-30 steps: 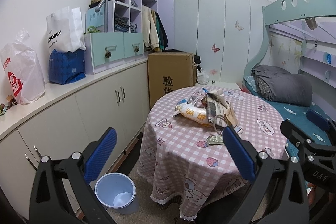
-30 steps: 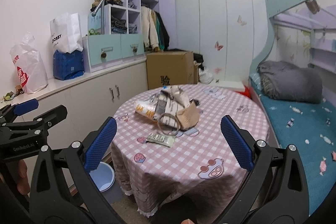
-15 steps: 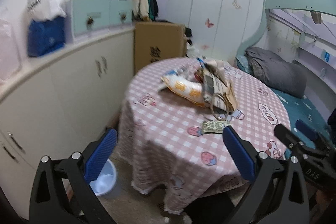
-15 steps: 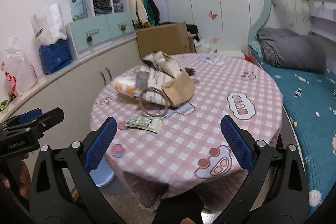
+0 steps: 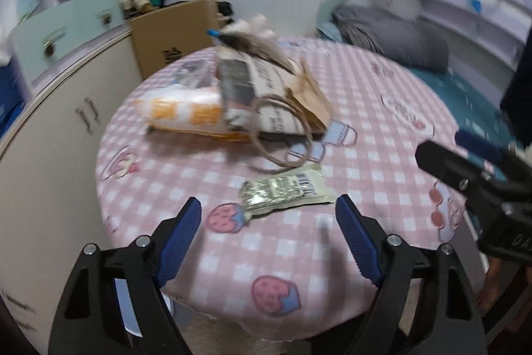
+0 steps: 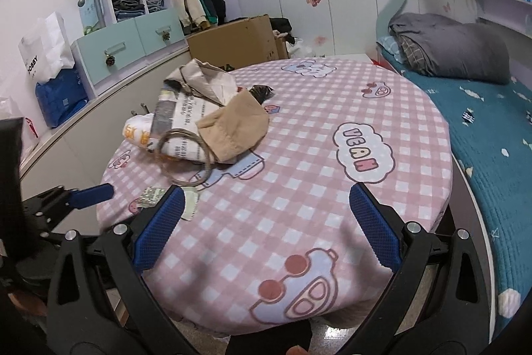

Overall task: Collect trash
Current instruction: 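Grasp the small white-green snack wrapper with the left gripper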

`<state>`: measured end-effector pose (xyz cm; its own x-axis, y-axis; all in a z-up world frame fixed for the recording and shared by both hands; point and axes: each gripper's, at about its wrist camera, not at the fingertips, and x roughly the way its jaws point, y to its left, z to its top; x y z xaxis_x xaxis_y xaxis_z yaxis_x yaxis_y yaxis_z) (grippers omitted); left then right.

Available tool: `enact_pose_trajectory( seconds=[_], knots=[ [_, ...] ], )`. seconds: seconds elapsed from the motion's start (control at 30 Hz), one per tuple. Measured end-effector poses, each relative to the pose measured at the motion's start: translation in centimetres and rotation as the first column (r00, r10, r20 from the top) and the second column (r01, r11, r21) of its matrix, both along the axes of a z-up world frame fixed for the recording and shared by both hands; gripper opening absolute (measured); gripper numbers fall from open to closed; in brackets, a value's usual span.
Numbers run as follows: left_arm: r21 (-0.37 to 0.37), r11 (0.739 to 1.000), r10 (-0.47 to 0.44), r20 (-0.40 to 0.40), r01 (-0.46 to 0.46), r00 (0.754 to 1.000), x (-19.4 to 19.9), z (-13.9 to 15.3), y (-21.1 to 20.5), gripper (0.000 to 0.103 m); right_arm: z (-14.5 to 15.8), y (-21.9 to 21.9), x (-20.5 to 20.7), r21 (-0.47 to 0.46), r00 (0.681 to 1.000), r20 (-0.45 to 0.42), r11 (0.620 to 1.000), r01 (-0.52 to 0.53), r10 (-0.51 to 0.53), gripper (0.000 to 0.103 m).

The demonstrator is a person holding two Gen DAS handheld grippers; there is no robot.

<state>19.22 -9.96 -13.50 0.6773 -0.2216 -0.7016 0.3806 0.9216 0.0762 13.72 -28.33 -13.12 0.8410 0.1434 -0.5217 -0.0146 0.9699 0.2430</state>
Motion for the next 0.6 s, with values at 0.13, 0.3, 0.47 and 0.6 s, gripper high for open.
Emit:
enact_pose_trajectory(
  seconds=[0.13,0.3,0.47,0.6],
  knots=[
    [0.052,0.997,-0.053,-0.019,0.054,0.998,1.4,-1.0,-1.1,0.066,-0.5,-0.3,0.9,0.000,1.000,-0.022,1.000,-0.007,0.007,0.097],
    [0.047,0.993,-0.107,-0.022,0.108,0.994,1.9,-1.2,-1.4,0.059,-0.8,-0.4,1.9,-0.002,0.999,-0.043,1.000,-0.021,0.021,0.097],
    [0.023,0.992,-0.128,-0.015,0.128,0.992,1.5,-1.1,-0.9,0.032,-0.9,0.0,2.3,-0.006,0.998,-0.047,0.999,-0.035,0.034,0.097],
    [0.006,0.993,-0.117,-0.021,0.117,0.993,1.5,-0.8,-0.5,0.024,-0.8,0.5,2.5,-0.010,0.998,-0.053,0.999,-0.046,0.045,0.097]
  ],
)
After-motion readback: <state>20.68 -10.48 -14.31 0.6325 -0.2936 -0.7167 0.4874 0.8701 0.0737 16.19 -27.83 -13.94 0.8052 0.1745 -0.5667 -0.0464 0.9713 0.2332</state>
